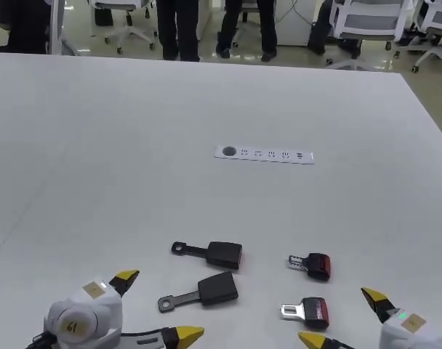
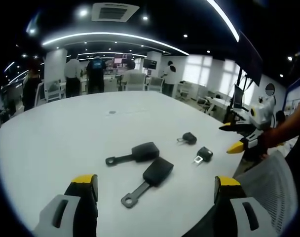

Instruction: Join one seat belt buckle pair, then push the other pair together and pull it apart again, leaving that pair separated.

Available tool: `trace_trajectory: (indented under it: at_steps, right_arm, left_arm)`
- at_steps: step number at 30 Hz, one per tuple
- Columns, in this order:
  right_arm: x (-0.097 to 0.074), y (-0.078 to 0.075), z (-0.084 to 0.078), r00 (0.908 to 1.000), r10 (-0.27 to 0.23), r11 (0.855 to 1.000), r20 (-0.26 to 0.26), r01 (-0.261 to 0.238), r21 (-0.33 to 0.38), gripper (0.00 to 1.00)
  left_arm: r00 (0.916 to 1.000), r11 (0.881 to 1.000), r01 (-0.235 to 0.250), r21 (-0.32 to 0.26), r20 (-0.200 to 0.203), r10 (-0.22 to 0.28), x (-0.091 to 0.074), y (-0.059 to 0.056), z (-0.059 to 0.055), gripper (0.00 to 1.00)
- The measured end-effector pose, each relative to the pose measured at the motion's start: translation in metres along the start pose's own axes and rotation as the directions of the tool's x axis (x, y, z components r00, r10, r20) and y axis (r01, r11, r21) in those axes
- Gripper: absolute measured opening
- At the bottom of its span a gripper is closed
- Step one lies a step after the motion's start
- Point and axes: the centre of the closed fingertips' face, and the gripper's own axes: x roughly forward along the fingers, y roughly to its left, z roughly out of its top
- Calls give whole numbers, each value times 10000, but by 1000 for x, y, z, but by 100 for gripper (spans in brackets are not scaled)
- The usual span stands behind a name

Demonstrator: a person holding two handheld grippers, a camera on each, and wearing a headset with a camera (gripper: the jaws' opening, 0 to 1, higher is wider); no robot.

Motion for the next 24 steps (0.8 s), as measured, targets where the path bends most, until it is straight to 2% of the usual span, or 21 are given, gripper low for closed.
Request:
trace_trajectory:
  at_steps: [16,24]
  right_arm:
    - [-10,-3,-5,9999,-153,9999,-13,153,56,87]
    - [-11,-3,-5,9999,-142,9999,-13,142,53,87]
  left_arm:
    - [9999,10000,57,67,-85,-56,-3,-2,-4,99]
    - [10000,10000,-6,-65,7,6,-4,-2,-1,99]
